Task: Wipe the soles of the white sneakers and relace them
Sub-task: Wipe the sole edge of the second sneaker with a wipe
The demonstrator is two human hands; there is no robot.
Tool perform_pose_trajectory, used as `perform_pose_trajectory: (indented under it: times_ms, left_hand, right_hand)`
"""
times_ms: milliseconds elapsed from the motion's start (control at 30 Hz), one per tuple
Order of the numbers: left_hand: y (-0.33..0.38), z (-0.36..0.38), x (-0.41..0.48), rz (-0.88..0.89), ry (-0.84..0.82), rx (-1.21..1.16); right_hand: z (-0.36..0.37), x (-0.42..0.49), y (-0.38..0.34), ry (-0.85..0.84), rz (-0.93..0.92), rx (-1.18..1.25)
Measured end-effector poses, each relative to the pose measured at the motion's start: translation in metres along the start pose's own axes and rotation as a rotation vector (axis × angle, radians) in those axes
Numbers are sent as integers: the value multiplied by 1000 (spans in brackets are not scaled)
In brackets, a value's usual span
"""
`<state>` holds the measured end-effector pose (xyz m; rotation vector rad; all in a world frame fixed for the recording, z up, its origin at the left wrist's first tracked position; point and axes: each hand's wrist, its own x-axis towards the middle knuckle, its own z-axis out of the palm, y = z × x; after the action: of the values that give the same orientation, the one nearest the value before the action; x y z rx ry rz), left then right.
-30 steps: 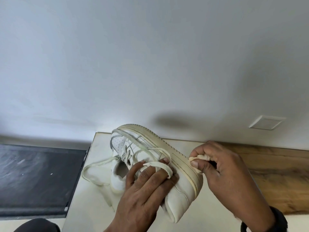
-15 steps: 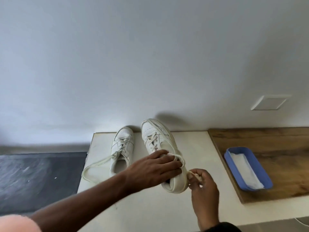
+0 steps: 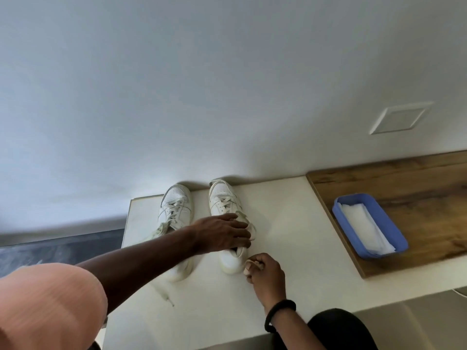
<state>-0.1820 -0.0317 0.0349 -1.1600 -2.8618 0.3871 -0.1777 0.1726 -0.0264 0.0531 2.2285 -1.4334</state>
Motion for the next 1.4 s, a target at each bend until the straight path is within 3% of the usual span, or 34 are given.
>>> perform_pose_trajectory:
  times_ms: [100, 200, 333, 467, 567, 667, 833, 967, 1100, 1233, 1400]
  left_hand:
    - [4, -3, -7, -103, -64, 4]
    - [24, -7, -11, -329, -108, -47]
    - [65, -16, -14, -682, -90, -358]
    - [86, -30, -1, -915, 163, -493]
    - [90, -46, 11, -973, 382, -506]
    - [97, -74, 26, -1046, 656, -707]
    - [118, -137, 64, -1047, 754, -1101]
    - [157, -174, 114, -896, 699, -1380]
    - [223, -202, 178, -691, 631, -1512]
    - [314, -224, 239, -453, 452, -1541]
    - [413, -226, 269, -246, 115, -1384]
  right_hand:
    - [0, -4, -1, -30, 7, 19]
    - [-3, -4, -6, -7, -3, 66]
    - [-6, -2, -15, 39, -83, 142]
    - [-12, -7, -29, 103, -239, 192]
    - [-24, -17, -45, 153, -330, 266]
    - [-47, -36, -64, 180, -323, 432]
    - [-115, -81, -83, 179, -373, 602]
    - [-185, -128, -73, 295, -396, 696]
    - [-261, -186, -36, 474, -395, 744]
    - [-333, -257, 28, 716, -307, 655]
    - [-379, -339, 118, 804, -91, 325]
